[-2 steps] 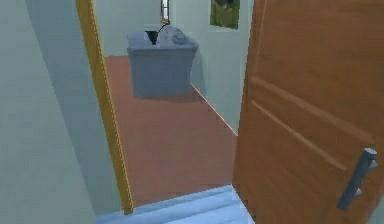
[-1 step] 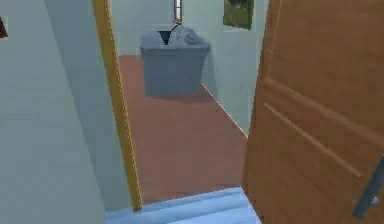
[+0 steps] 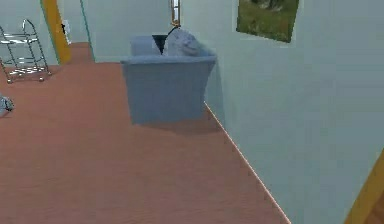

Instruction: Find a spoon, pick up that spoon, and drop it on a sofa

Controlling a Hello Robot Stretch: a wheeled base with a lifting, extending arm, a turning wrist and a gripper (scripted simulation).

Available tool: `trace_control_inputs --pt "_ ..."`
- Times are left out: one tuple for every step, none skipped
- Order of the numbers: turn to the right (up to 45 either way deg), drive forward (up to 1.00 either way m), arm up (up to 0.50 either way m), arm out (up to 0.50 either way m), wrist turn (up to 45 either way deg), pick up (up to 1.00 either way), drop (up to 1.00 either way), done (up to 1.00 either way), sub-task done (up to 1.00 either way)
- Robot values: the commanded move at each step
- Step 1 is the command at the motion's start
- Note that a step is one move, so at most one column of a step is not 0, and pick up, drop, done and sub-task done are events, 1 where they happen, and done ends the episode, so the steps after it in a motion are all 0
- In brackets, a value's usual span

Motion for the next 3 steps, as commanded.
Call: trace_control_inputs --pt "-3.0 0.0 0.0 0.0 0.0 0.0 0.0 0.0 0.0" --pt "0.0 0.15 0.0 0.0 0.0 0.0 0.0 0.0 0.0" --pt "-30.0 0.0 0.0 0.0 0.0 0.0 0.0 0.0 0.0"
